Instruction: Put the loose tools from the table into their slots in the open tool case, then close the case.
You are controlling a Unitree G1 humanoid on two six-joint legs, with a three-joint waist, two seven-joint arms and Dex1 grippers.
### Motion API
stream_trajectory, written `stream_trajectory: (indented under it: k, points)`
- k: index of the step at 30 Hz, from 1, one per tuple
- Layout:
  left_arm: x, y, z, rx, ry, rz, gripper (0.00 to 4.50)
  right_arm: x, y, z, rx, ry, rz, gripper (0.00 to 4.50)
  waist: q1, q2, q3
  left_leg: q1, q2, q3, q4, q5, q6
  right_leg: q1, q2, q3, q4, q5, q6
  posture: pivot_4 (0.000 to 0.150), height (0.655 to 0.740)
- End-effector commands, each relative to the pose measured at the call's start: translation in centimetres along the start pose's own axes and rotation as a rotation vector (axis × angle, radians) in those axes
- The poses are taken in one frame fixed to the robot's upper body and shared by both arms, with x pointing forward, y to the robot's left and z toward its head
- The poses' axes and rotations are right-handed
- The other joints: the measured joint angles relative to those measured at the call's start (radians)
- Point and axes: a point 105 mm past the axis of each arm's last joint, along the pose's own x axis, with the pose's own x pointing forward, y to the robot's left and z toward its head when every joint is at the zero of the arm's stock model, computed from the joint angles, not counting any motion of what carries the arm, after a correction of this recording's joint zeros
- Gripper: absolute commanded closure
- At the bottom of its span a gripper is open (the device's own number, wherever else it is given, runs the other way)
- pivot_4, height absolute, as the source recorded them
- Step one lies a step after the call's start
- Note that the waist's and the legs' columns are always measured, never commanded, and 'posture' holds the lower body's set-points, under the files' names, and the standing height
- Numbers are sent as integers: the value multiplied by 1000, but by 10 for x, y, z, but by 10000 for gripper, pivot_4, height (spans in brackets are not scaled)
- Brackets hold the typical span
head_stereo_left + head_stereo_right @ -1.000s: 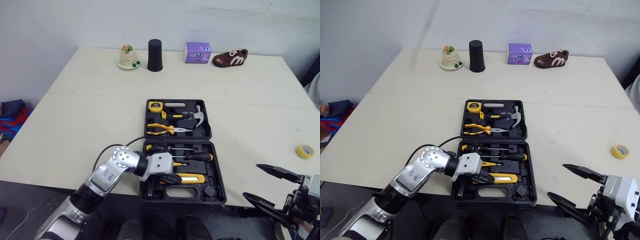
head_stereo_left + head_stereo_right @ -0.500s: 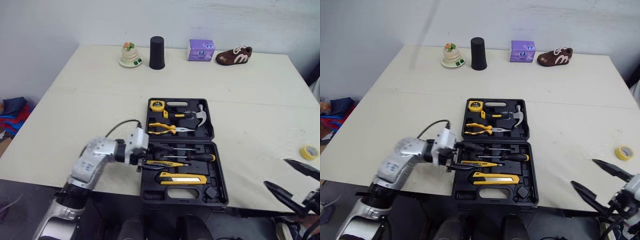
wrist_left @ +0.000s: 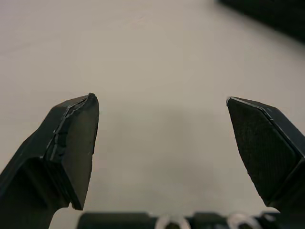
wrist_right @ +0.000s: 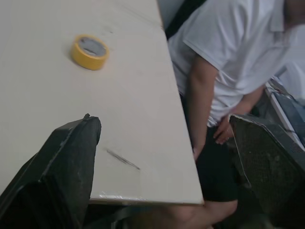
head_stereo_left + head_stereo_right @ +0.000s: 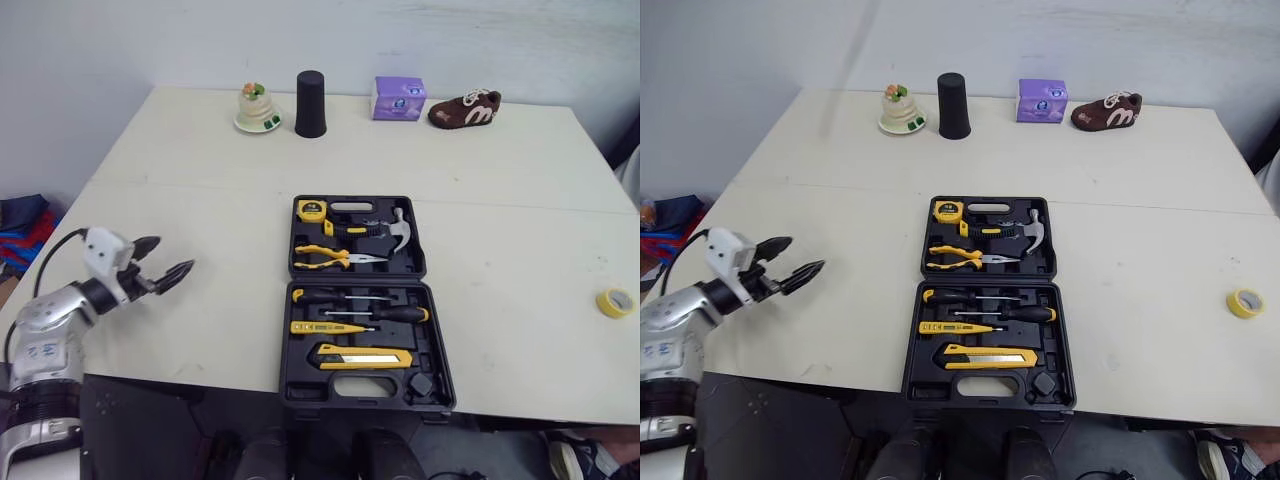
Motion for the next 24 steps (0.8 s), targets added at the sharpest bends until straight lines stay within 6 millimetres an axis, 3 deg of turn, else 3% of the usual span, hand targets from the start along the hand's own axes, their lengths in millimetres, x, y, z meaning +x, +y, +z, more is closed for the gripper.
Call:
stream_trajectory:
  k: [1,5,12,17,21,24]
  points:
    - [-39,51,3,2,0,278,526,-32,-31,-25,49,95,-216,0,0,-1,0,0,0,0,-4,1,-2,-2,0,0,0,-1,-1,1500,7341]
    - [-48,55,-3,-19,11,338,526,-35,-32,-34,115,95,-278,0,0,0,0,0,0,1,-10,5,-4,-5,0,0,1,-2,-3,1500,7341]
    - [-31,45,16,-4,-55,317,526,-10,-15,-19,168,20,-228,0,0,-1,0,1,0,2,-10,8,-5,-7,0,1,5,-2,-3,1500,7341]
    - [0,7,55,38,-183,116,526,13,2,14,184,-68,-84,0,3,-1,0,-1,-1,3,-11,9,-6,-8,0,2,5,-1,-2,1500,7341]
    - [21,-44,99,39,-320,-150,526,26,33,58,268,-104,202,0,3,-1,0,0,-1,5,-11,13,-6,-8,0,3,5,-1,-1,1500,7341]
    - [28,-72,116,27,-347,-308,526,28,54,80,259,-36,419,0,1,-2,1,0,-1,7,-11,14,-4,-8,1,3,5,0,-1,1500,7341]
